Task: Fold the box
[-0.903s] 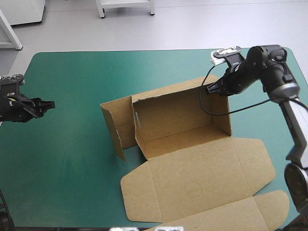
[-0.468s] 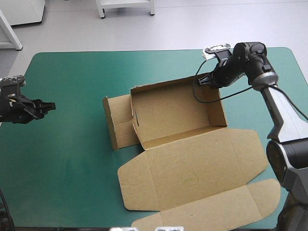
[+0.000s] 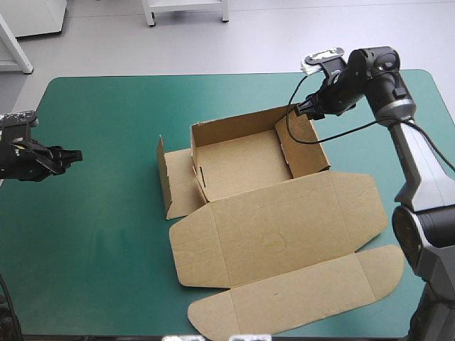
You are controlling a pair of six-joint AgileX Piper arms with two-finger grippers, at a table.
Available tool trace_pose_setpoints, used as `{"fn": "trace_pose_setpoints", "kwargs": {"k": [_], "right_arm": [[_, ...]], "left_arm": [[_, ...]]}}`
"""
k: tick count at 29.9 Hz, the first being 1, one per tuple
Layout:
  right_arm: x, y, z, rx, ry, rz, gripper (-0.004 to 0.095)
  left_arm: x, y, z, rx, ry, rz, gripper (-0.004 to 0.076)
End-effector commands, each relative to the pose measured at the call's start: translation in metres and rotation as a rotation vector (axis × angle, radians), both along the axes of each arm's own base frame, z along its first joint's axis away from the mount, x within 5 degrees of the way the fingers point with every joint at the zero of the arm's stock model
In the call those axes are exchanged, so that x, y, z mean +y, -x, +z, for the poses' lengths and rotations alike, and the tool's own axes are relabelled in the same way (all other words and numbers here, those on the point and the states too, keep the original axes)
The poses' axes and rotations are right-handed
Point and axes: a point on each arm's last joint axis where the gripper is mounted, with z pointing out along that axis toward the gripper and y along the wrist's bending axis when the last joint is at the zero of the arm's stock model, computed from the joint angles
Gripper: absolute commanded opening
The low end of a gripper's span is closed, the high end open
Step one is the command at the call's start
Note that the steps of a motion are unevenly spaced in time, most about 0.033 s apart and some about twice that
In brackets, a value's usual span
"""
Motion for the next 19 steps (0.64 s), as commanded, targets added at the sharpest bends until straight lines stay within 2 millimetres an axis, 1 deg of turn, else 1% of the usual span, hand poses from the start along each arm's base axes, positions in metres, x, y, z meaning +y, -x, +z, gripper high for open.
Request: {"fn": "trace_pose_setpoints", "kwargs": {"k": [1, 4, 6, 8, 11, 14, 15, 18, 19], "right_arm": [[-0.005, 0.037, 0.059, -0.147, -0.044, -0.010, 0.0517], [-0.005, 0.055, 0.068, -0.157, -0.052, -0.009, 0.0517], [-0.003, 0.063, 0.064, -0.134, -0.043, 0.001, 0.0517], [0.000, 0.068, 0.053, -0.104, -0.008, 0.010, 0.0517], [0.004, 0.064, 0.035, -0.095, 0.045, 0.005, 0.0519], [0.007, 0.052, 0.018, -0.123, 0.050, 0.006, 0.0521], [0.008, 0.045, 0.013, -0.129, 0.058, 0.005, 0.0538], [0.011, 0.029, -0.004, -0.125, 0.059, -0.012, 0.0650], [0.013, 0.025, -0.009, -0.120, 0.057, -0.013, 0.0674]], "left_arm": [[-0.001, 0.000, 0.020, -0.110, -0.015, 0.013, 0.0347], [-0.001, 0.000, 0.020, -0.108, -0.014, 0.013, 0.0347], [-0.001, 0.000, 0.020, -0.106, -0.014, 0.012, 0.0347], [-0.001, 0.001, 0.020, -0.104, -0.013, 0.012, 0.0347], [-0.001, 0.001, 0.020, -0.100, -0.011, 0.010, 0.0347], [-0.001, 0.001, 0.020, -0.100, -0.009, 0.010, 0.0347], [-0.001, 0.001, 0.020, -0.100, -0.009, 0.010, 0.0347], [-0.001, 0.001, 0.020, -0.100, -0.009, 0.010, 0.0347], [-0.001, 0.001, 0.020, -0.100, -0.009, 0.010, 0.0347]]}}
